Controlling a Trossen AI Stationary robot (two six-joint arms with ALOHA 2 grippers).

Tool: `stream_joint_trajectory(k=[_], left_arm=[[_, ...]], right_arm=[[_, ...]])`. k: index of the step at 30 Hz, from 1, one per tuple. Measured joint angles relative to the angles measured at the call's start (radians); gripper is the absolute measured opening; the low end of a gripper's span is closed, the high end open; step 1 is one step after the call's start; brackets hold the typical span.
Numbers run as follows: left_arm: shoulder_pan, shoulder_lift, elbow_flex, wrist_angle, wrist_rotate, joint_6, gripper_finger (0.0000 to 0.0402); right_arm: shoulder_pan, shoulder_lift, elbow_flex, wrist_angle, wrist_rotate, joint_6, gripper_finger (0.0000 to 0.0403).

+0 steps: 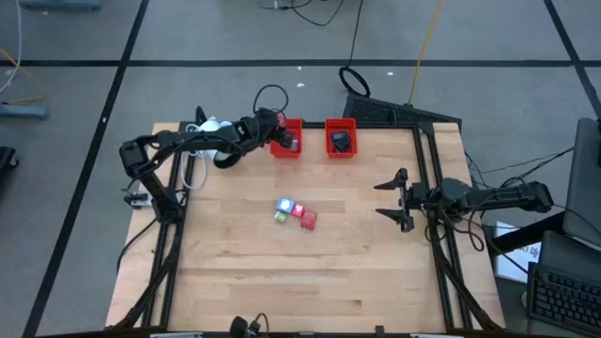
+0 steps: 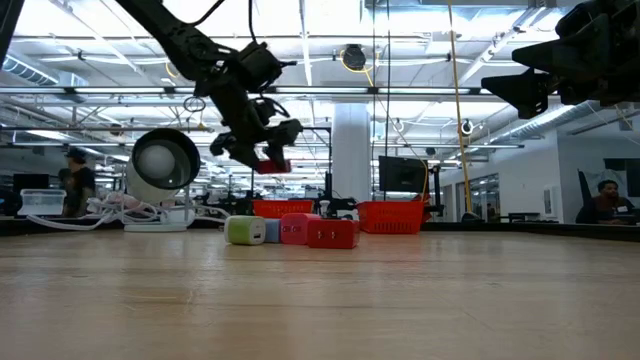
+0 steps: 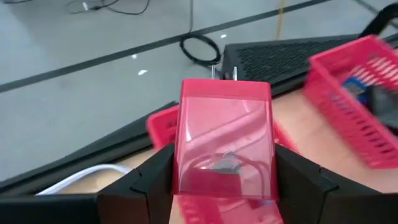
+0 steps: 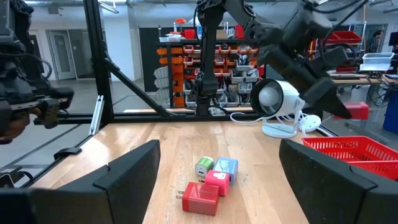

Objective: Pick & Place Office items
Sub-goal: Put the bottom red charger adapter into the left red bin

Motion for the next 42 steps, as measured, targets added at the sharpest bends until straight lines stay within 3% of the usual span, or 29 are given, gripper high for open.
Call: stream_joint_trajectory(k=[3,8,22,34,42], left_arm=[[-0.021,0.000,-0.020,0.055,-0.002,0.018,0.0213],[-0.095,0.000,-0.070,0.249,0.051,0.172,0.0216],[-0.414,0.000,-0.338,0.896,0.354,0.286,0.0221],[-0.499,-0.001,-0.341,1.074,0.515,0.303,0.0215],[-0.502,0.000,-0.341,1.098,0.543,0.319,0.0212]], right_arm=[[0.000,0.000,0.000,0.000,0.000,0.000,0.0320],[0.000,0.000,0.000,0.000,0.000,0.000,0.0320],[0.000,0.000,0.000,0.000,0.000,0.000,0.0320],[0.000,0.000,0.000,0.071,0.001,0.000,0.0320],[0.000,0.005,0.000,0.198,-0.037,0.148,0.0320]])
